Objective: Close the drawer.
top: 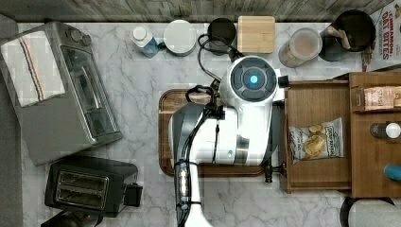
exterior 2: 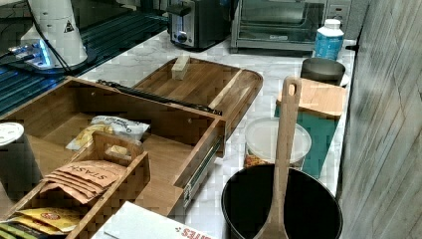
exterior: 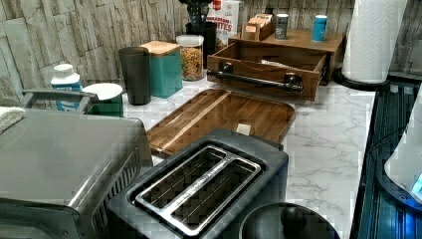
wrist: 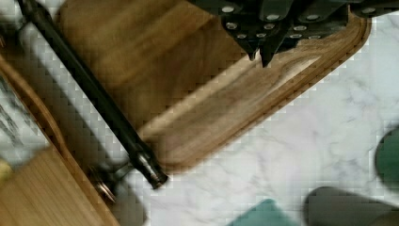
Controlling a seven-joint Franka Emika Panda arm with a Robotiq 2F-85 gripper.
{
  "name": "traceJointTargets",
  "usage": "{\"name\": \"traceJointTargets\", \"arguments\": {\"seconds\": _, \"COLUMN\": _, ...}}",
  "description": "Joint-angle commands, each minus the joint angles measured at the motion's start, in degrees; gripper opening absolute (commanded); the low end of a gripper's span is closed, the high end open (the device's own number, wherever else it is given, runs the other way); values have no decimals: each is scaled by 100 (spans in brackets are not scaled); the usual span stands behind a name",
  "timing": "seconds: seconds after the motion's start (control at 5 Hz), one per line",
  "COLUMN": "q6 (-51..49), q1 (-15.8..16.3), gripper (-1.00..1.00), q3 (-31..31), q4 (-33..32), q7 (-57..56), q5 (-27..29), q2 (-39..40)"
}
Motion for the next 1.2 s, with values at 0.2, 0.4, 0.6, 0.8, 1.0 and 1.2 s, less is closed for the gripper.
{"name": "traceJointTargets", "arguments": {"seconds": 0.2, "q6": 884, "q1": -304, "gripper": -100, "q3": 305, "q4": -1336, "q7": -1999, "q5": -829, "q2": -430}}
{"name": "traceJointTargets", "arguments": {"seconds": 0.4, "q6": 1483, "q1": -81, "gripper": -100, "q3": 89, "q4": -1672, "q7": -2107, "q5": -1548, "q2": -404}}
{"name": "traceJointTargets", "arguments": {"seconds": 0.6, "q6": 1438, "q1": -168, "gripper": -100, "q3": 51, "q4": -1392, "q7": -2426, "q5": -1708, "q2": -158}}
{"name": "traceJointTargets", "arguments": {"seconds": 0.8, "q6": 1397, "q1": -259, "gripper": -100, "q3": -20, "q4": -1177, "q7": -2658, "q5": -1604, "q2": 202}}
{"name": "traceJointTargets", "arguments": {"seconds": 1.0, "q6": 1832, "q1": -293, "gripper": -100, "q3": -81, "q4": -1370, "q7": -2532, "q5": -1769, "q2": 307}}
{"name": "traceJointTargets", "arguments": {"seconds": 1.2, "q6": 1866, "q1": -309, "gripper": -100, "q3": -105, "q4": -1439, "q7": -2514, "q5": -1680, "q2": 404}}
